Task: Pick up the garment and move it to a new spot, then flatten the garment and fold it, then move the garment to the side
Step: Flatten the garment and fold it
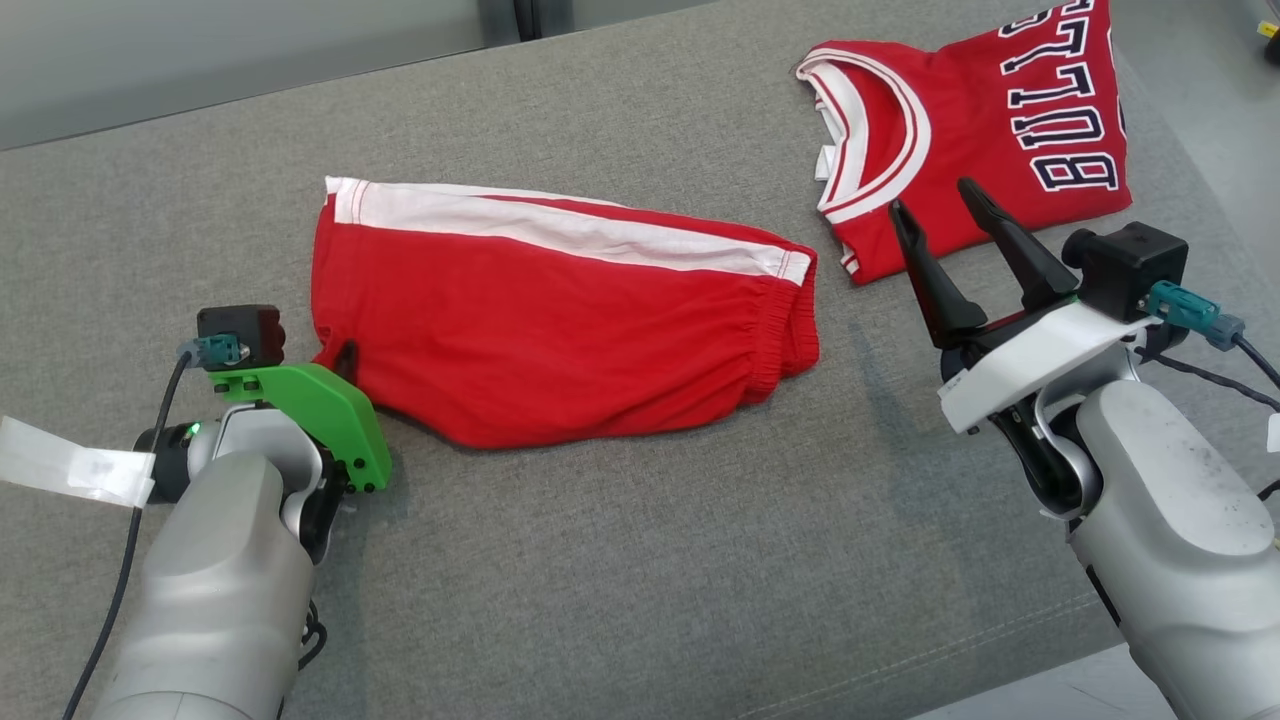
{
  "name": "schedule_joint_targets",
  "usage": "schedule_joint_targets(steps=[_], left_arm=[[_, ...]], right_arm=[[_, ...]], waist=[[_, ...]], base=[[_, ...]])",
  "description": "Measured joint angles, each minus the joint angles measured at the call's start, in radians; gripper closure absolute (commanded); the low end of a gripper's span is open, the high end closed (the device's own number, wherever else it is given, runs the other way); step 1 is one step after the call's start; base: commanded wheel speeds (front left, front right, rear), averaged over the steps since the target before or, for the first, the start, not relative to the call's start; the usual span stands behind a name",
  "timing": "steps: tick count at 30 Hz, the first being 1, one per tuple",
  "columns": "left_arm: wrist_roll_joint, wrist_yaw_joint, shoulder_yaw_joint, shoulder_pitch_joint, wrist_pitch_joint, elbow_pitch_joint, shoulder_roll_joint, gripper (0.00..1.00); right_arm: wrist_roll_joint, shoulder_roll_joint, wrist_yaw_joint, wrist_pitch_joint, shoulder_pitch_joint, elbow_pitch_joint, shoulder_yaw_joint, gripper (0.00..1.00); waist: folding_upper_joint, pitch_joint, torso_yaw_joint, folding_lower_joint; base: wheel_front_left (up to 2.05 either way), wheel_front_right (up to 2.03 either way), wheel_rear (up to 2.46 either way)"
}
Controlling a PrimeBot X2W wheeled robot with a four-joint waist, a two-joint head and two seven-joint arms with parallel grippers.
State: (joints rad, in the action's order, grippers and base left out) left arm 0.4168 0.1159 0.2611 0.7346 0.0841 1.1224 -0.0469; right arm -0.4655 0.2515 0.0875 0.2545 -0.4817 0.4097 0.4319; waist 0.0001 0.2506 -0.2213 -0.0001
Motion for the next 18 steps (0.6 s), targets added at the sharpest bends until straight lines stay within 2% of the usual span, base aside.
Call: schedule_joint_targets(steps=[6,18], left_arm=[[0.003,0.003,0.000,0.003,0.006,0.000,0.001,1.00],[0.055,0.003,-0.040,-0.059,0.138,-0.032,0.018,1.00]], right_arm=[[0.011,0.003,0.000,0.000,0.012,-0.030,-0.020,0.00],[0.035,0.021,-0.001,0.000,0.076,-0.060,-0.071,0.00]], waist=[[0.0000,0.002,-0.002,0.0000],[0.0000,-0.021,0.056,0.0000]], base=[[0.00,0.00,0.00],[0.00,0.00,0.00]])
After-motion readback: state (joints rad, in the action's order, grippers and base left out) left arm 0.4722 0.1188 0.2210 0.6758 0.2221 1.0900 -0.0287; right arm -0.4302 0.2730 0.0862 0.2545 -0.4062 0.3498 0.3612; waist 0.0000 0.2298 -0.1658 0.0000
